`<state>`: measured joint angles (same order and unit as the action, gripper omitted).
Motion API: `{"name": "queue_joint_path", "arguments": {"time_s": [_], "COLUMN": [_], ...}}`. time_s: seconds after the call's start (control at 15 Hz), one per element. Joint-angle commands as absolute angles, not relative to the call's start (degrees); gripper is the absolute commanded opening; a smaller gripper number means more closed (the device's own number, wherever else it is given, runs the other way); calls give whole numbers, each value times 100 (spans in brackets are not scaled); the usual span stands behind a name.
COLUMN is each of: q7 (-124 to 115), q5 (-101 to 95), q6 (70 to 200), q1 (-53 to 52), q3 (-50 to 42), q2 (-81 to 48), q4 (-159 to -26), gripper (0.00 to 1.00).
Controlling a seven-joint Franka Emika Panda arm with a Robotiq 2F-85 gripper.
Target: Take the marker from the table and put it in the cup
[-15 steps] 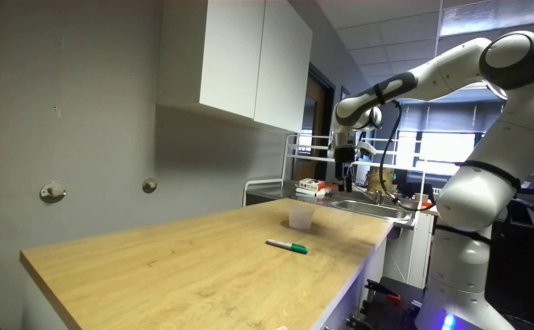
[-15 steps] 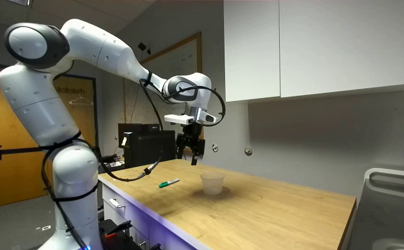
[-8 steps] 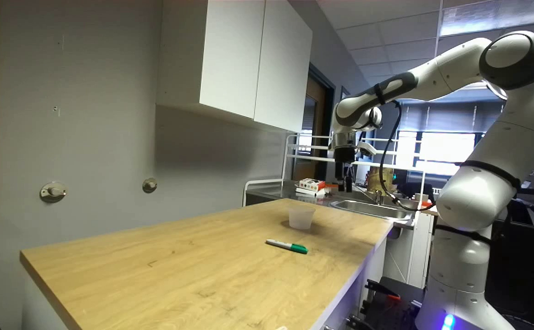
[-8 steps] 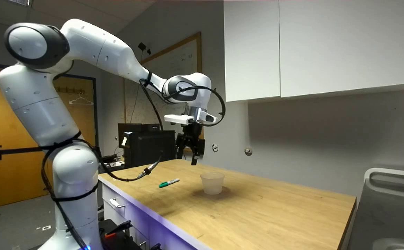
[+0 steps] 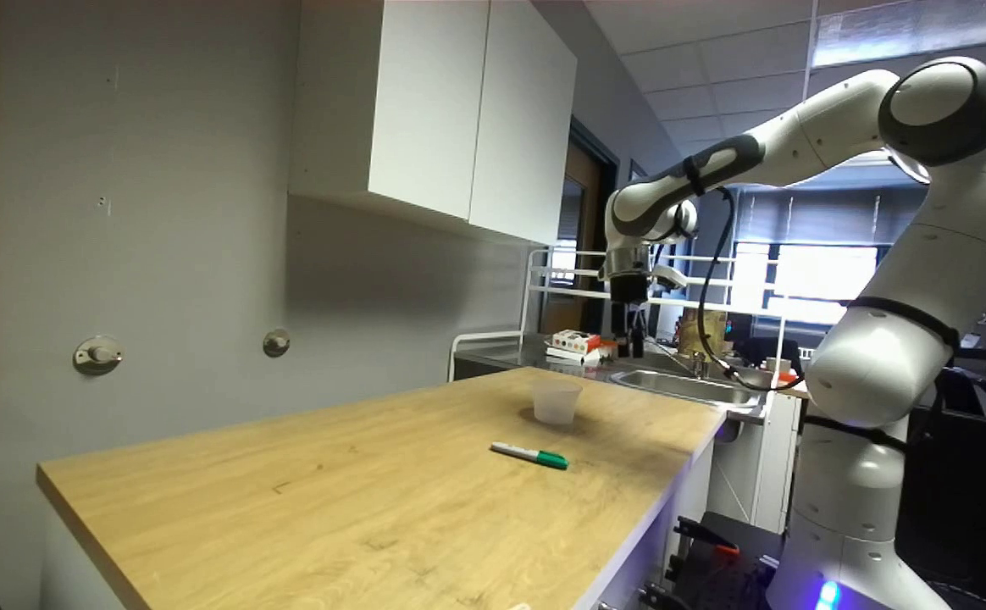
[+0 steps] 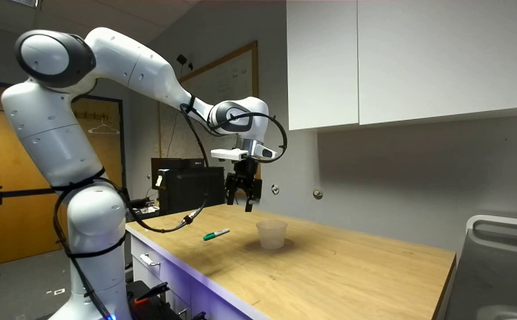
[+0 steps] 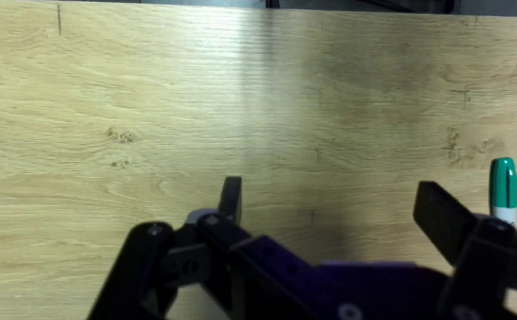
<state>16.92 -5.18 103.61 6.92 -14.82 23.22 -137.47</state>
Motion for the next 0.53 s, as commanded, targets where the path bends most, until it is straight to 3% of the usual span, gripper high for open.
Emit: {"name": "queue_joint_path", "arguments": {"time_s": [0.0, 0.47], "q7": [1197, 169], "q5": [-577, -472], "q6": [10576, 11274], "q1": [622, 242], "q3": [-1040, -233], "q2": [2080, 1755], "q4": [-13612, -13389], "gripper": [100, 100]}}
